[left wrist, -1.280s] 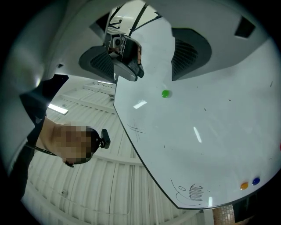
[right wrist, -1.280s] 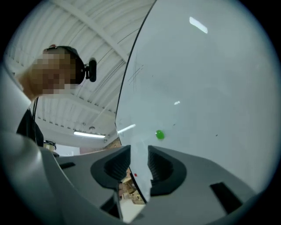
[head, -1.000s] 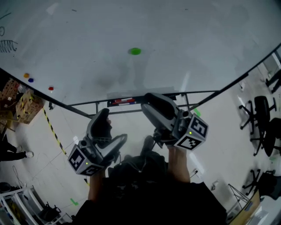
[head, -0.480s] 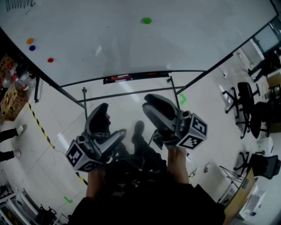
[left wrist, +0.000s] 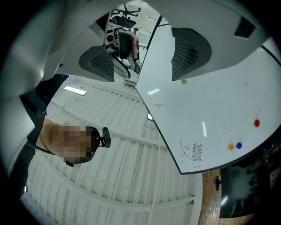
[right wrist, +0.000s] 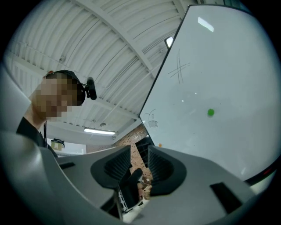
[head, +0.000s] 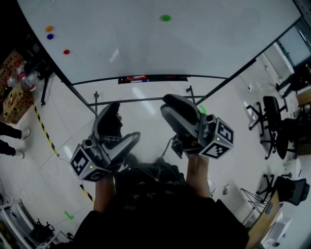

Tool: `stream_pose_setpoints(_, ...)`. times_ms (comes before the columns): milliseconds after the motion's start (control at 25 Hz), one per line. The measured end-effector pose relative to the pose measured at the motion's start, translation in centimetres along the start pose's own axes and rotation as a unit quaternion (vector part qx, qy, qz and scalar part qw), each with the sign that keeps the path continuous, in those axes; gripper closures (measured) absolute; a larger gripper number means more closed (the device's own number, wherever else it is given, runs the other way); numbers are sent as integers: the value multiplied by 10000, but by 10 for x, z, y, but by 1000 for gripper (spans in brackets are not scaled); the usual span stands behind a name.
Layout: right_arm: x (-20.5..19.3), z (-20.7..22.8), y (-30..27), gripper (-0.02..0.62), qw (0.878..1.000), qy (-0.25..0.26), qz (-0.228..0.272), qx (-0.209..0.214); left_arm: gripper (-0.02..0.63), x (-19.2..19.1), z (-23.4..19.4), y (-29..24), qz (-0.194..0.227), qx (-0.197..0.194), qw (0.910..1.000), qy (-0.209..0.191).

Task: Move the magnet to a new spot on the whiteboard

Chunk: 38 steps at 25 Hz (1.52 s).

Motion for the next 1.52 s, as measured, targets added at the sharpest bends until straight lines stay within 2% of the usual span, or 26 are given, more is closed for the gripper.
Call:
stream_pose_setpoints(160,16,-8,26,443,9999,54,107,79,202,-6,21,-18,69,-78,9999,-50)
stream_pose_setpoints(360,38,-8,77,443,9994,-26,346,-82,202,-35,57,-49,-139,-239,9995,140)
stream_pose_setpoints(600,43,-8,120,445,9988,-168,440,-106,202,-63,88,-65,-342,-179,9990,211)
stream_pose_setpoints(800,39,-12,134,446,9993,-188,326,47,202,-76,101,-65,-406,10,9990,173)
stream_pose_setpoints(1040,40,-18,145,497,9994,-88,233,247,202,-82,111,-66,-378,174,9991,89)
stream_pose_setpoints(1360,46,-19,148,563,9986,-10,308,419,202,-82,114,-70,-350,206,9992,-20)
stream_pose_setpoints(1520,48,-20,146,569,9984,31,325,469,202,-79,112,-73,-373,191,9991,-48)
Point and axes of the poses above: the fingertips, and each gripper's own axes: y backward along the fingers, z to its right, x out of its top, the point moved 2 cm from there along y, backward along the fingers, and after that the axes turned 2 degrees about -x, right-handed, at the moved point
